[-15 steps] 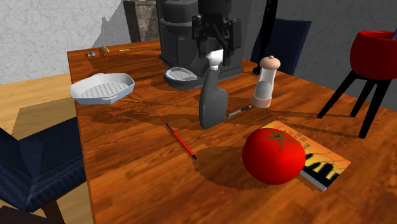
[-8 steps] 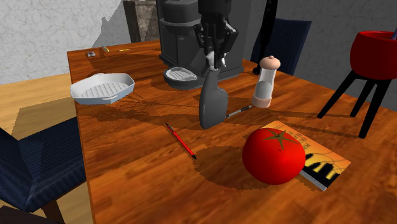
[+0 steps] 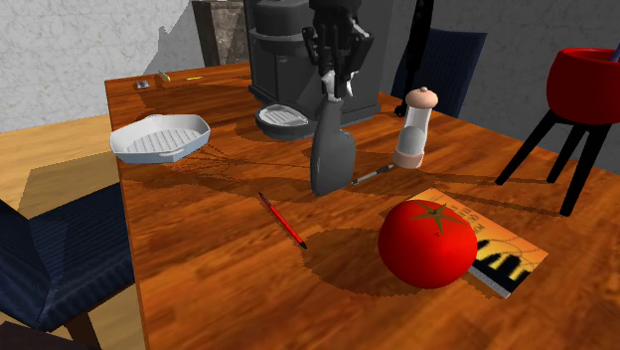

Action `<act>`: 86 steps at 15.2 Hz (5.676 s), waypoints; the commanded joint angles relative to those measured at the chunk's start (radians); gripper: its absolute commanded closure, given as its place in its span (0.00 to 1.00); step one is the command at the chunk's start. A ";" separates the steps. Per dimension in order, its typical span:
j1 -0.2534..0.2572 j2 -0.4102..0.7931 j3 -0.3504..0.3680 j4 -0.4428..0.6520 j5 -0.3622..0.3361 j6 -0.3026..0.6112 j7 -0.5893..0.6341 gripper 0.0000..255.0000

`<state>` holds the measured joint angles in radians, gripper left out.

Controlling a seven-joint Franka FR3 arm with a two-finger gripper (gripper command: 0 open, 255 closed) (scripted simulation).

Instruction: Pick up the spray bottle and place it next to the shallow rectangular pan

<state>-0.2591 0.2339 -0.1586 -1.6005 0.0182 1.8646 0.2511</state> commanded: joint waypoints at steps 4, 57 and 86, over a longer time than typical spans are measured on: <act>-0.001 0.000 -0.001 0.066 0.000 -0.067 -0.001 1.00; 0.321 -0.297 0.269 0.301 -0.047 -0.610 0.580 1.00; 0.320 -0.465 0.260 -0.298 -0.029 -0.179 0.579 1.00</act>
<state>0.0603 -0.2264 0.1013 -1.8807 -0.0113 1.6720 0.8293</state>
